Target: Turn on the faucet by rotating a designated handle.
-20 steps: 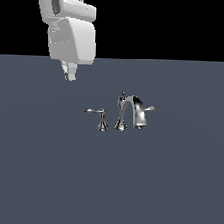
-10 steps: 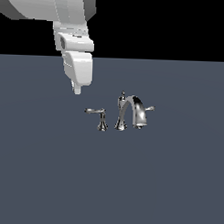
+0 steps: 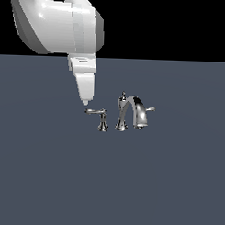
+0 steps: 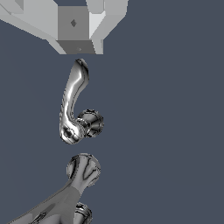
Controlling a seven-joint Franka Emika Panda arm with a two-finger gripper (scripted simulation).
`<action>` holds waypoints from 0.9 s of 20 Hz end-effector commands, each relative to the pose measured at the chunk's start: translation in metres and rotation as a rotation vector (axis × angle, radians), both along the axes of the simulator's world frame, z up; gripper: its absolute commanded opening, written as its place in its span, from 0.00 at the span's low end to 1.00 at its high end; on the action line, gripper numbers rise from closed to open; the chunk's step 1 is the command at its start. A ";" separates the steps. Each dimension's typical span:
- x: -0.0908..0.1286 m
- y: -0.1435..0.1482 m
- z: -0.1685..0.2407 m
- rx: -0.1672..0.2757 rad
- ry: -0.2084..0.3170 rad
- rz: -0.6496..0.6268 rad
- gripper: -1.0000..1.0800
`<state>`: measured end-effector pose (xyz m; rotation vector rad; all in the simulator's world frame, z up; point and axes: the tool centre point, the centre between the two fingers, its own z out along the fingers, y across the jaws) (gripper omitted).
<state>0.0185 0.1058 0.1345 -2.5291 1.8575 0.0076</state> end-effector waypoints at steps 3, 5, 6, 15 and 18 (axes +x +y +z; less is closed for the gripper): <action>0.019 -0.007 -0.019 -0.005 -0.001 -0.074 0.00; 0.025 -0.010 -0.026 -0.006 -0.001 -0.100 0.00; 0.028 -0.011 -0.029 -0.006 -0.001 -0.111 0.00; 0.039 -0.016 -0.040 -0.006 -0.001 -0.156 0.00; 0.039 -0.016 -0.040 -0.006 -0.001 -0.156 0.00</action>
